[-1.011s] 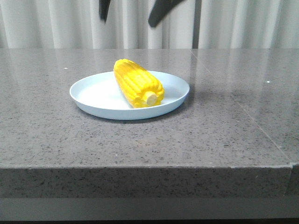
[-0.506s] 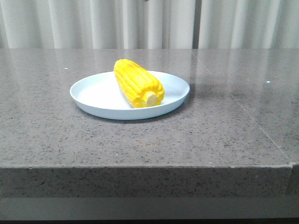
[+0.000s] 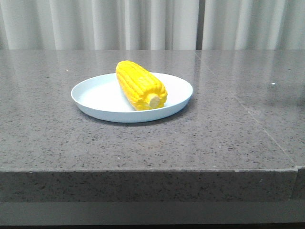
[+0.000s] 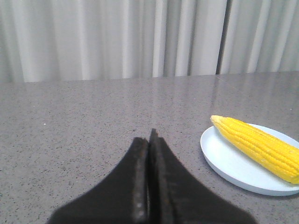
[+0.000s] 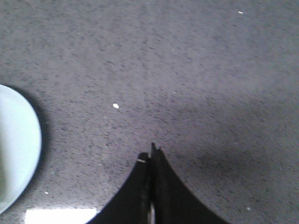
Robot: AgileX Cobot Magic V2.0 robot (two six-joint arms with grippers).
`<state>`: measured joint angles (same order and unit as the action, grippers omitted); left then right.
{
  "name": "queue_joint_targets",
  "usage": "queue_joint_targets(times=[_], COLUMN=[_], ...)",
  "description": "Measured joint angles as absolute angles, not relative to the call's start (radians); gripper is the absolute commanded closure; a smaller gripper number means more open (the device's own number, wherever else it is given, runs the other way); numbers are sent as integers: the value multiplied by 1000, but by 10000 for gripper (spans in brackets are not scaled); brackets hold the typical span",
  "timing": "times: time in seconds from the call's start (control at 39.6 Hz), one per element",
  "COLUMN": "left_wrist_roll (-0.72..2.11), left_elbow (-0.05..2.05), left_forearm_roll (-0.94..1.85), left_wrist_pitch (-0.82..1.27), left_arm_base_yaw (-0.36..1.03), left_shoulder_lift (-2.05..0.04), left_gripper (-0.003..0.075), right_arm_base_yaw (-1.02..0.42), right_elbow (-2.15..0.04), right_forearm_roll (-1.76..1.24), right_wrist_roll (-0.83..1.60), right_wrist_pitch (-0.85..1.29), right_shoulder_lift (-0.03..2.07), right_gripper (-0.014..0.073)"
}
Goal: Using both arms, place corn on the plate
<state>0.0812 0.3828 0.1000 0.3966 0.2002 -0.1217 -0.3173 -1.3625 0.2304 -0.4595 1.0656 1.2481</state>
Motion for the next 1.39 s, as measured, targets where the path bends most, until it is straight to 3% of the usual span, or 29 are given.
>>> queue_joint_targets(times=[0.23, 0.46, 0.73, 1.39], left_wrist_roll=[81, 81, 81, 81], left_elbow=[383, 383, 383, 383], left_forearm_roll=[100, 100, 100, 100], left_wrist_pitch=[397, 397, 397, 397], left_arm_base_yaw=[200, 200, 200, 200], left_shoulder_lift=[-122, -122, -122, -122], left_gripper=[741, 741, 741, 741], right_arm_base_yaw=[-292, -292, -292, -292], right_elbow=[-1035, -668, -412, -387], right_forearm_roll=[236, 269, 350, 356], right_wrist_roll=[-464, -464, -464, -464], right_wrist_pitch=[927, 653, 447, 412], right_shoulder_lift=[952, 591, 233, 165], right_gripper=[663, 663, 663, 663])
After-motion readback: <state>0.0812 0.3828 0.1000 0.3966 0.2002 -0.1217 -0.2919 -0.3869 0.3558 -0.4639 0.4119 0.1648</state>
